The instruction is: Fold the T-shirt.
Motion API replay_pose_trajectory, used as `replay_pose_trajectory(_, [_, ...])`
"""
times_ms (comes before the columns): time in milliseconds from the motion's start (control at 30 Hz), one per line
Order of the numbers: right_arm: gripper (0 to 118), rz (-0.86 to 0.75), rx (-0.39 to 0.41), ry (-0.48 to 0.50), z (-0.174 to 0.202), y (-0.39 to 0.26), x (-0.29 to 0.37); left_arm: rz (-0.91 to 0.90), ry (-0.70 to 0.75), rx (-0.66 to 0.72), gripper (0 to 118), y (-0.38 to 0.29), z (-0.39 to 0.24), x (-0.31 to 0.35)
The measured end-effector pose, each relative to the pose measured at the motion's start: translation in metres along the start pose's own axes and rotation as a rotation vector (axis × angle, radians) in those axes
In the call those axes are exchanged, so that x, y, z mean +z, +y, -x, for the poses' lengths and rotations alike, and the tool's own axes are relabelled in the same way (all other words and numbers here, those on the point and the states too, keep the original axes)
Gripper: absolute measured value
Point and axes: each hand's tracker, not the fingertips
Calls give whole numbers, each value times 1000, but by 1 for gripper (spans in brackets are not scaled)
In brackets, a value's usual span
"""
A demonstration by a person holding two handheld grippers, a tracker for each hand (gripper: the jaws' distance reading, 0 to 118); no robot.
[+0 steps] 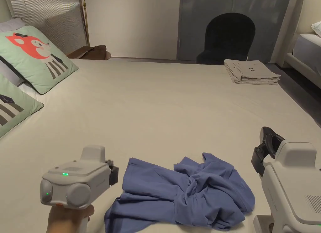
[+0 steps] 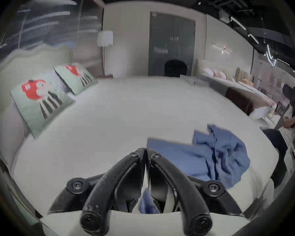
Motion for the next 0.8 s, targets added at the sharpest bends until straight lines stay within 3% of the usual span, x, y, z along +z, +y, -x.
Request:
replay_pose_trajectory(133, [0,23,-1,-4,-2,-5,-1,142,-90,48,0,-33,2,-19])
replay_pose_trajectory(333, [0,44,-3,0,-2,-12,-2,245,-78,64,2,-63,-2,-30])
replay_pose_trajectory(367, [0,46,-4,1,-2,-13,-2,251,-75,70,17,-65,-2,-31])
replay_pose_trajectory(467, [0,54,-7,6,-1,-15,-3,287,-56,40,91,-73,-6,-34])
replay_pose_trajectory(500, [0,56,-8,7,-1,-16,-4,285,-46,26,98,-75,-8,-33])
replay_pose_trajectory(633, [0,60,-12,10,0,-18,-5,304,-2,4,97,-84,-12,-40])
replay_pose_trajectory(667, [0,62,-13,10,0,-18,-5,314,-1,11,90,-87,-11,-42])
replay_pose_trajectory(700, [0,63,-12,10,-1,-18,-6,321,-6,19,74,-89,-11,-43])
replay_pose_trajectory(767, [0,64,-11,8,-1,-20,-6,324,-15,28,28,-94,-15,-45])
replay_pose_trajectory(800, [0,65,-10,8,-2,-21,-6,306,7,16,28,-96,-19,-43])
